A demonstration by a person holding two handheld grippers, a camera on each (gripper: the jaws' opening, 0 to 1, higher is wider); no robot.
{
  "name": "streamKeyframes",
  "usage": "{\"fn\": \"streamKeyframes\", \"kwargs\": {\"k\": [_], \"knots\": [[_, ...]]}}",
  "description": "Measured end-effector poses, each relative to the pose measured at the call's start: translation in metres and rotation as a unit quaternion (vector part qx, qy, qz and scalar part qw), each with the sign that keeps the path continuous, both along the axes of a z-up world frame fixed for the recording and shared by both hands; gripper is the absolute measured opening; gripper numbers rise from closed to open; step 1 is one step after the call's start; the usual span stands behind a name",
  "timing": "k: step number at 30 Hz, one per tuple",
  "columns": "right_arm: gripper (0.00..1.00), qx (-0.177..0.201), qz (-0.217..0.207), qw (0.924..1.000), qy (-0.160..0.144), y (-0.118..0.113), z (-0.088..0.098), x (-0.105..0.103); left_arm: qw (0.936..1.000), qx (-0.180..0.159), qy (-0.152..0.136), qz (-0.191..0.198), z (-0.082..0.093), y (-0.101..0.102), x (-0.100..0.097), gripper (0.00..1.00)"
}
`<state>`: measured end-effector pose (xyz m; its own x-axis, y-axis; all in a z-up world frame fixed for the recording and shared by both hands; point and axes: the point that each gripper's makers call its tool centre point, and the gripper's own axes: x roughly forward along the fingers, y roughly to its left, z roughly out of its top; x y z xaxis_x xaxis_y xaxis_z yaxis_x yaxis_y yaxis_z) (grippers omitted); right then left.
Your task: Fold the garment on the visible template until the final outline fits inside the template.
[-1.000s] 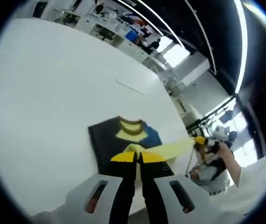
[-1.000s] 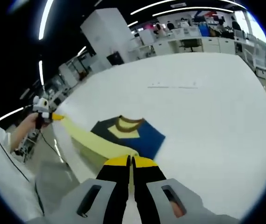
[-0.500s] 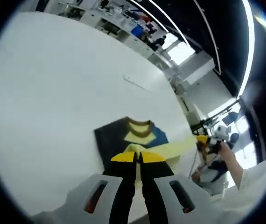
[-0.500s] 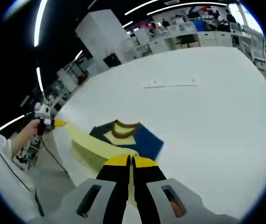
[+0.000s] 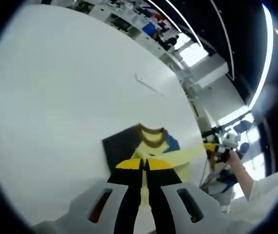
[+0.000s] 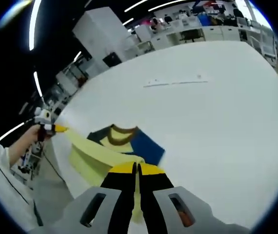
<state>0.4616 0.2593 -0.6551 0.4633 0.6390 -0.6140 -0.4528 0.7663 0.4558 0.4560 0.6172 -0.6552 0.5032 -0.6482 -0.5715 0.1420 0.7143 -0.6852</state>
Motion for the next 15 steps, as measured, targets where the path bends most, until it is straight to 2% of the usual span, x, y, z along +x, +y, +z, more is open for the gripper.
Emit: {"fn": "streamKeyframes", "kwargs": {"k": [5, 15], "knots": [[0.02, 0.005, -0.007, 0.9999, 0.009, 0.001, -0.009, 0.012, 0.9999, -0.008, 0.013, 0.007, -0.006, -0.001, 0.007, 0.00], [0.02, 0.001, -0.017, 0.9992, 0.035, 0.003, -0.037, 0.030, 0.9989, -0.011, 0.043, 0.013, -0.033, -0.001, 0.019, 0.00]]}}
